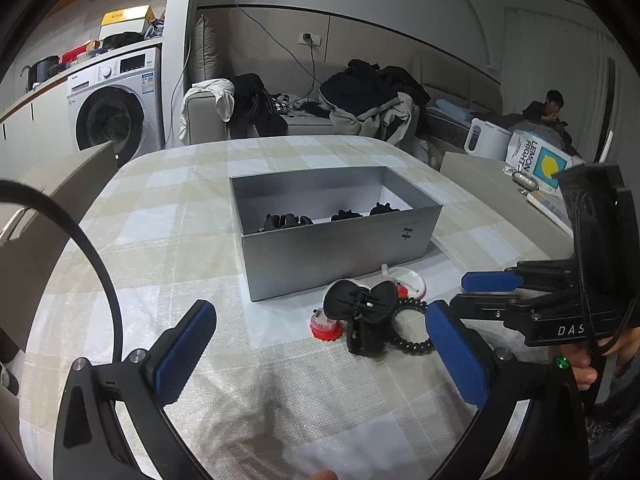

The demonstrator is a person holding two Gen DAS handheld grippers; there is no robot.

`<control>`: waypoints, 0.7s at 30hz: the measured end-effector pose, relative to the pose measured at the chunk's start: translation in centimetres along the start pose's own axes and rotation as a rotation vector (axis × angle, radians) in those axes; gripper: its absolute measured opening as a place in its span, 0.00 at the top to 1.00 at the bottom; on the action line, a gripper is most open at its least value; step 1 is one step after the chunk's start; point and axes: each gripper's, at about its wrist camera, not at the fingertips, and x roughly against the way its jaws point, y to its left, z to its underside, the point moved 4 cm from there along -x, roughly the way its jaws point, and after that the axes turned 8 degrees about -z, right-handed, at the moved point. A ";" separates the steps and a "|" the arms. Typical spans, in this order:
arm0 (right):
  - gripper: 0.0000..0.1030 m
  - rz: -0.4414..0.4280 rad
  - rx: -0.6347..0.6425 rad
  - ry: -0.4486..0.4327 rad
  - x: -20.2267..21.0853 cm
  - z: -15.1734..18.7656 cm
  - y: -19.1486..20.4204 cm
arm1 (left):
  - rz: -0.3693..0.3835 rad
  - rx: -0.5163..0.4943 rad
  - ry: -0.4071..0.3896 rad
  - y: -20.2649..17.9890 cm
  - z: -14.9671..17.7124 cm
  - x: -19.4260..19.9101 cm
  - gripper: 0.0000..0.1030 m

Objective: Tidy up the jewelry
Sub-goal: 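Withdraw both tools from the box toward the remaining items, then grasp the black spiral coil hair tie with the right tool while the left tool grasps the black bow clip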

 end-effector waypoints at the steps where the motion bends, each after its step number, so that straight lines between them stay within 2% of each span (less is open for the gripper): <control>1: 0.53 0.003 0.005 0.006 -0.2 -0.1 0.2 | -0.006 -0.002 0.002 0.0 0.1 -0.1 0.01; 6: 0.61 0.033 0.056 0.045 -1.5 -0.5 1.7 | -0.034 -0.014 0.006 0.1 0.6 -0.2 0.01; 8: 0.74 0.058 0.080 0.075 -2.3 -0.4 2.0 | -0.044 -0.018 0.007 0.2 0.7 -0.2 0.01; 12: 0.77 0.089 0.101 0.093 -3.1 -0.4 2.3 | -0.038 -0.021 0.013 0.2 0.7 -0.3 0.01; 14: 0.89 0.086 0.106 0.099 -3.1 -0.4 2.4 | -0.032 -0.022 0.018 0.1 0.7 -0.4 0.01; 16: 0.92 0.099 0.115 0.103 -2.6 -0.2 2.2 | -0.026 -0.025 0.015 0.0 0.7 -0.3 0.01; 21: 0.92 0.094 0.090 0.095 -1.5 0.2 1.0 | -0.007 -0.036 0.014 -0.4 0.7 -0.2 0.01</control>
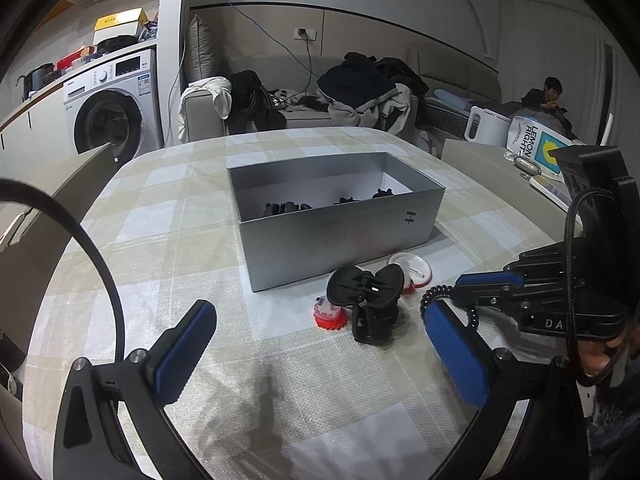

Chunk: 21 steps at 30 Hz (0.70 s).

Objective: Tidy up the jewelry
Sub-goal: 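Grasp the black spiral coil hair tie with the right tool while the left tool grasps the black bow clip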

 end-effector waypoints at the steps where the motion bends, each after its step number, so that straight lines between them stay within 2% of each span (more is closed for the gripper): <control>1: 0.89 -0.001 -0.001 0.001 0.1 0.1 -0.1 | 0.003 -0.001 0.000 0.0 0.0 0.0 0.01; 4: 0.89 -0.020 -0.002 0.005 -0.1 0.1 0.1 | 0.005 -0.003 0.001 -0.1 0.0 0.0 0.01; 10: 0.91 0.015 0.053 0.009 -0.7 -0.4 1.1 | 0.009 -0.003 0.006 0.0 -0.1 0.0 0.01; 13: 0.92 0.004 0.049 0.003 -0.6 -0.2 1.2 | 0.013 -0.006 0.007 -0.2 -0.1 0.0 0.01; 18: 0.92 -0.067 -0.022 -0.084 1.4 0.0 -0.1 | 0.039 -0.007 0.015 -0.6 -0.1 -0.1 0.01; 20: 0.92 -0.096 -0.038 -0.125 2.3 0.0 -0.3 | 0.051 -0.010 0.019 -0.9 -0.2 -0.3 0.05; 21: 0.92 -0.089 -0.042 -0.137 2.6 0.0 -0.4 | 0.057 -0.014 0.027 -1.2 -0.3 -0.5 0.10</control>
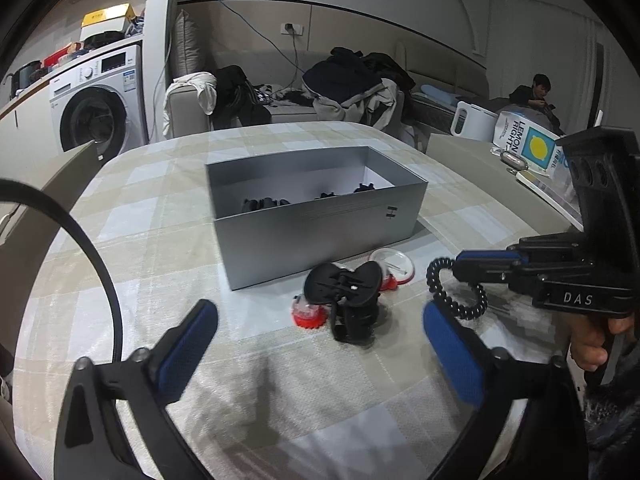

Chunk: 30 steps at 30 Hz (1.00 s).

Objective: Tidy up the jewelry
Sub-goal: 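Grasp the black spiral coil hair tie with the right tool while the left tool grasps the black bow clip, then carry the coil hair tie and bow clip over the grey box with both tools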

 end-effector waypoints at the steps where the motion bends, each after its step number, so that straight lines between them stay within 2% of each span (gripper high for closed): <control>1: 0.92 0.003 -0.002 -0.011 0.2 0.0 0.0 | 0.005 -0.004 0.007 -0.2 -0.1 -0.2 0.15; 2: 0.92 0.001 -0.003 -0.016 0.3 -0.1 0.0 | 0.009 -0.010 0.016 -0.4 -0.1 -0.4 0.17; 4: 0.92 -0.002 -0.007 -0.027 0.4 -0.1 0.0 | 0.007 -0.020 0.031 -0.7 -0.2 -0.8 0.31; 8: 0.92 -0.003 -0.002 -0.029 0.4 -0.1 0.2 | 0.031 -0.028 0.069 -1.2 -0.2 -1.4 0.49; 10: 0.92 -0.007 0.000 -0.028 0.5 0.0 0.2 | 0.029 -0.024 0.080 -1.2 -0.2 -1.5 0.65; 11: 0.92 -0.006 0.001 -0.029 0.5 0.0 0.2 | 0.032 -0.020 0.077 -1.0 -0.2 -1.4 0.69; 12: 0.92 -0.008 0.003 -0.029 0.6 0.1 0.3 | 0.049 -0.011 0.074 -1.0 -0.2 -1.3 0.80; 13: 0.92 -0.008 0.003 -0.030 0.6 0.0 0.2 | 0.068 0.000 0.072 -0.9 -0.2 -1.1 0.82; 17: 0.92 -0.009 0.003 -0.033 0.5 0.0 0.1 | 0.069 -0.012 0.063 -0.9 0.0 -0.7 0.85; 19: 0.92 -0.008 0.002 -0.033 0.6 0.1 0.1 | 0.073 -0.019 0.054 -1.2 0.0 -0.5 0.90; 30: 0.92 -0.013 0.001 -0.038 0.7 0.0 0.1 | 0.066 -0.022 0.038 -0.9 0.2 0.0 0.90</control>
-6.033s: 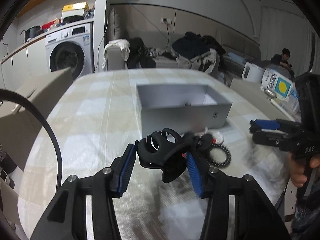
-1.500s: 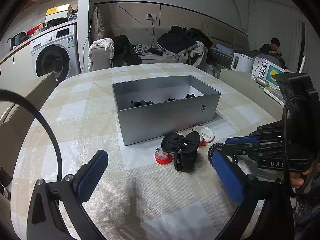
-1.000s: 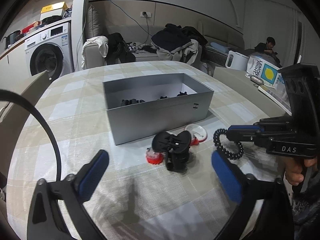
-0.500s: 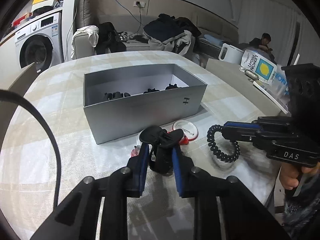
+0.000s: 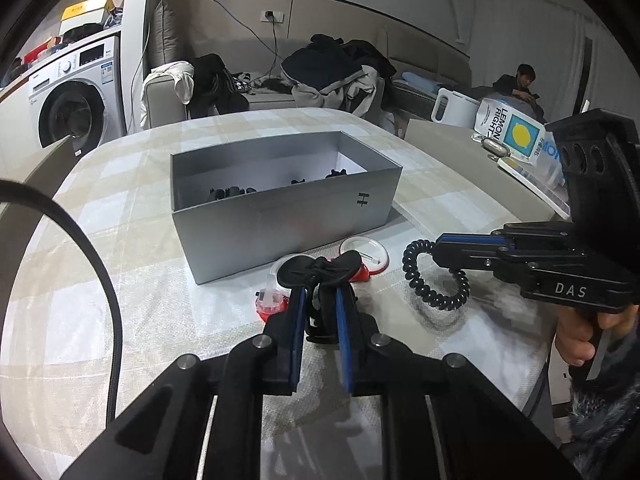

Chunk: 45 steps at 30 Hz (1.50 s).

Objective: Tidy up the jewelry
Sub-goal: 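Carry the coil hair tie and bow clip over the grey box with both tools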

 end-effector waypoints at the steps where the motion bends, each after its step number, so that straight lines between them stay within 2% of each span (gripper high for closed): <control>1: 0.92 0.001 0.000 -0.002 0.0 0.0 0.0 | -0.003 0.001 -0.009 0.0 0.0 0.2 0.90; 7: 0.92 0.000 -0.009 -0.014 0.3 -0.1 -0.2 | -0.018 -0.024 -0.008 -0.2 0.6 0.6 0.90; 10: 0.92 -0.003 -0.014 -0.014 0.3 -0.1 -0.3 | -0.008 -0.019 0.019 -0.2 1.1 0.5 0.90; 14: 0.92 -0.005 -0.014 -0.012 0.3 -0.1 -0.2 | 0.042 0.043 0.057 0.3 1.5 0.3 0.88; 15: 0.92 -0.007 -0.015 -0.013 0.3 -0.1 -0.2 | 0.070 0.066 0.085 0.5 1.6 -0.1 0.82; 16: 0.92 -0.010 -0.017 -0.012 0.4 -0.1 -0.2 | 0.077 0.080 0.101 0.6 1.6 -0.2 0.73; 17: 0.92 -0.012 -0.018 -0.013 0.4 -0.2 -0.3 | 0.074 0.094 0.105 0.7 1.7 -0.2 0.69; 19: 0.92 -0.012 -0.021 -0.015 0.5 -0.2 -0.4 | 0.055 0.094 0.097 0.7 1.6 -0.1 0.49; 20: 0.92 -0.013 -0.023 -0.016 0.5 -0.3 -0.5 | 0.053 0.087 0.093 0.6 1.5 0.0 0.48; 23: 0.92 -0.018 -0.025 -0.019 0.6 -0.3 -0.5 | 0.051 0.073 0.091 0.1 1.1 -0.3 0.48; 27: 0.92 -0.021 -0.025 -0.018 0.6 -0.3 -0.5 | 0.025 0.062 0.144 -0.3 1.2 -2.0 0.49; 29: 0.92 -0.021 -0.028 -0.018 0.6 -0.3 -0.5 | 0.016 0.069 0.136 -0.1 1.2 -2.0 0.56; 30: 0.92 -0.021 -0.028 -0.019 0.6 -0.4 -0.6 | 0.016 0.065 0.141 -0.1 1.2 -2.0 0.69; 31: 0.92 -0.021 -0.029 -0.020 0.6 -0.4 -0.6 | 0.012 0.059 0.140 -0.1 1.2 -1.9 0.74; 34: 0.92 -0.018 -0.028 -0.019 0.6 -0.3 -0.5 | 0.027 0.056 0.128 0.0 1.5 -1.4 0.74; 39: 0.92 -0.008 -0.025 -0.033 0.8 -0.4 -0.6 | -0.010 0.023 0.054 0.1 1.2 0.5 0.74; 45: 0.92 0.031 -0.047 -0.085 1.9 -1.8 -1.1 | -0.061 0.010 -0.037 0.6 -1.1 2.0 0.74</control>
